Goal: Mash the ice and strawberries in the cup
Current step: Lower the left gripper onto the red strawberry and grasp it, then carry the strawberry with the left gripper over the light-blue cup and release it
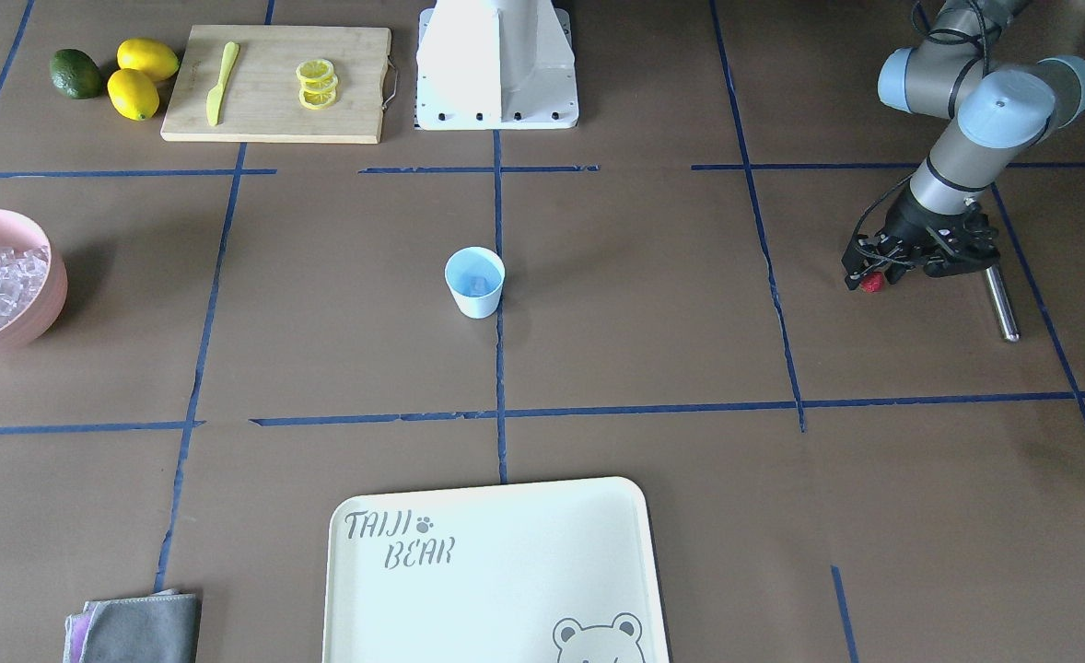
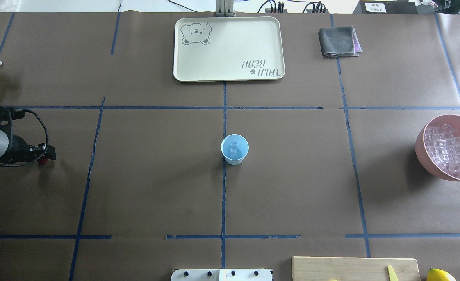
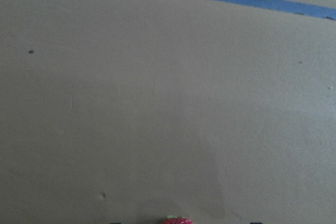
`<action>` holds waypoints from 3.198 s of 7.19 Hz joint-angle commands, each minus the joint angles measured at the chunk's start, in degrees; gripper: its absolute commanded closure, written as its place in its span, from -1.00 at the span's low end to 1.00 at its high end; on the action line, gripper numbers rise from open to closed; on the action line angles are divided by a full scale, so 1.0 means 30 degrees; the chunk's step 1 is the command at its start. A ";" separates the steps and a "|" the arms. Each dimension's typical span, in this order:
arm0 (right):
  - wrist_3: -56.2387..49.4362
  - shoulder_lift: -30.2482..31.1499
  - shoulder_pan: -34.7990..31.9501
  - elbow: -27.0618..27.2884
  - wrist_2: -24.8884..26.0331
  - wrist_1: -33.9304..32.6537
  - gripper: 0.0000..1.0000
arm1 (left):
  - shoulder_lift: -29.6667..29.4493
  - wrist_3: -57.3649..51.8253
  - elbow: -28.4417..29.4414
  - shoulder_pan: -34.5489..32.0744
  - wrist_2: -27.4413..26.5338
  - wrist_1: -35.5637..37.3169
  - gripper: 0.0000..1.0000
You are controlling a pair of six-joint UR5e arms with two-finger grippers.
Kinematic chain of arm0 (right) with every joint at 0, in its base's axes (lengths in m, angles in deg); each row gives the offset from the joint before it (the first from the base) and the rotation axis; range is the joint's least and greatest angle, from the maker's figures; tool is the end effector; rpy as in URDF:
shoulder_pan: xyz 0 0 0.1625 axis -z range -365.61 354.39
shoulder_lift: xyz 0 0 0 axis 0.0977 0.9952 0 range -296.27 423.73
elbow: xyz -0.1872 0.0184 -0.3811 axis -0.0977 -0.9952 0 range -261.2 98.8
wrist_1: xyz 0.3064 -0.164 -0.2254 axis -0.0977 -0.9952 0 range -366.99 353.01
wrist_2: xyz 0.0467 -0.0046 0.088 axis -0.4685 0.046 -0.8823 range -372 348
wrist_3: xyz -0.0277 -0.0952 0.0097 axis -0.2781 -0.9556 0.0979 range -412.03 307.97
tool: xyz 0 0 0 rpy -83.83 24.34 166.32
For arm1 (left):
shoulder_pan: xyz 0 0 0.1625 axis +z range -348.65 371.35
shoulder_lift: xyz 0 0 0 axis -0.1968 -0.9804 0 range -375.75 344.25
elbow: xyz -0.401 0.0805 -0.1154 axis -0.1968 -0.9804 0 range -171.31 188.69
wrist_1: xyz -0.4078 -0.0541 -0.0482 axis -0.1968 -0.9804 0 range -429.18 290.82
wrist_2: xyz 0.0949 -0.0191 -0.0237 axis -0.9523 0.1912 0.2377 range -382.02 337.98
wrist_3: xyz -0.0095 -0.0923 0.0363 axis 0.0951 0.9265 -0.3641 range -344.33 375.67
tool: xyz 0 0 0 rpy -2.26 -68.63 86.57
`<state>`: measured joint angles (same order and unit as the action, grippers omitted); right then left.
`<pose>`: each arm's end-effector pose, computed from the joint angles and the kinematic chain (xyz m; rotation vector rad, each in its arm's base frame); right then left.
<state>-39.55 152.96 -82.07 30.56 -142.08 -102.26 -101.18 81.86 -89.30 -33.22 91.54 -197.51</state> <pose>-0.0465 -0.4885 0.4804 0.1253 -0.7414 -0.1229 0.2854 -0.4124 0.5645 0.0788 0.8152 -0.1922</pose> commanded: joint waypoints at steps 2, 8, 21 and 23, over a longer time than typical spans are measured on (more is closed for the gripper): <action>0.0204 -0.0152 0.0000 0.0014 -0.0029 -0.0029 -0.99 | 0.0116 -0.0120 -0.0353 -0.0024 0.0059 0.0147 0.78; -0.2238 0.1686 -0.1663 -0.0335 -0.0698 0.0059 -0.99 | -0.5765 0.0200 -0.6351 -0.0552 0.2019 1.2259 1.00; -0.7206 0.3656 -0.4394 -0.1685 -0.2197 0.0059 -0.99 | -1.7873 0.8962 0.3981 0.4311 0.0997 0.8469 1.00; -0.7206 0.3627 -0.4394 -0.1656 -0.2197 0.0059 -0.99 | -1.7843 0.8933 0.3922 0.4311 0.0939 0.8498 -0.99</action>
<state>-61.17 163.93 -95.25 25.55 -148.66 -102.08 -154.79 108.74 -77.42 -20.30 94.48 -172.08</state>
